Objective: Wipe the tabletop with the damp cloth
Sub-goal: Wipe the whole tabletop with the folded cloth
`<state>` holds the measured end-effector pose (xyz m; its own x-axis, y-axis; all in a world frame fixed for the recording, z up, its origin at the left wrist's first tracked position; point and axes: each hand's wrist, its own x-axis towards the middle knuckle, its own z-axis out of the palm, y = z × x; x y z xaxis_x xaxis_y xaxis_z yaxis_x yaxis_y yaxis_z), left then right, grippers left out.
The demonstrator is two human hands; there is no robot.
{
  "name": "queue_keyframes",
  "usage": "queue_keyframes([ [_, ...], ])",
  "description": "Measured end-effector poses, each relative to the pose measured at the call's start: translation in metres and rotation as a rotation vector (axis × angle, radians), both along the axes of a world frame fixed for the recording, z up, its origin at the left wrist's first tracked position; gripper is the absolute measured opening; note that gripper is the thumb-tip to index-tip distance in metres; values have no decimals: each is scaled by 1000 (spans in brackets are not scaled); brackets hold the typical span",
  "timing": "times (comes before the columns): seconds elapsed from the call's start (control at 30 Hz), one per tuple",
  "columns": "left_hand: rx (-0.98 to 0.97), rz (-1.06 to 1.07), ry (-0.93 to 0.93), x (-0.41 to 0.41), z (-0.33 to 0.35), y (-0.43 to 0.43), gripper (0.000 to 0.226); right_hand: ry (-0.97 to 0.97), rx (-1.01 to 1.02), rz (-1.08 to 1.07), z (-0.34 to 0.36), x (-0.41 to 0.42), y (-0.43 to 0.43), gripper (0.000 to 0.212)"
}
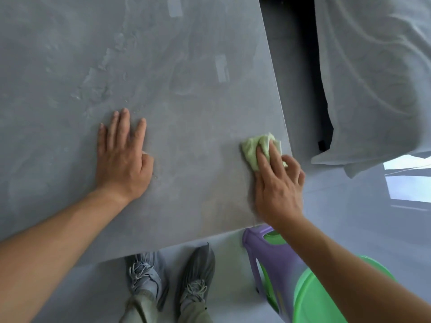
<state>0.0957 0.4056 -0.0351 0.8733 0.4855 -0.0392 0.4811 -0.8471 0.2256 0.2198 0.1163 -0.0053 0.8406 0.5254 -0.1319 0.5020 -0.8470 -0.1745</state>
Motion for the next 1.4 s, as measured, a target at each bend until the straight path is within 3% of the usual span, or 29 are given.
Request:
queue_keyframes([
  [0.07,4,-3,9,0,1,0,72,-10,22,24,-4,16,-4,54],
  [0.17,16,-11,18,0,1,0,72,-11,28,-135,-10,30,13,54],
  [0.27,23,-11,18,0,1,-1,72,-13,56,-185,-10,-3,24,57],
  [0.4,-18,-15,-6,0,1,3,72,-43,60,126,-13,-85,27,56],
  [0.5,-109,-60,-96,-7,5,7,65,-69,78,251,-17,-70,55,56],
  [0.63,-32,-110,-93,-34,8,10,57,-68,88,17,-18,-32,126,57],
  [0.7,-3,-97,-43,-48,6,11,58,-73,102,32,-18,-55,137,60],
  [0.87,-64,-87,-42,-58,1,13,57,-48,120,404,-16,-107,92,57],
  [1.07,-104,-56,-100,-57,0,13,55,-37,118,123,-16,-77,139,59],
  [1.3,-30,-74,-47,-59,4,-3,60,-34,102,477,-15,-110,60,61],
  [1.4,-16,-91,-26,-62,5,-19,65,-104,48,274,-18,-60,34,62],
])
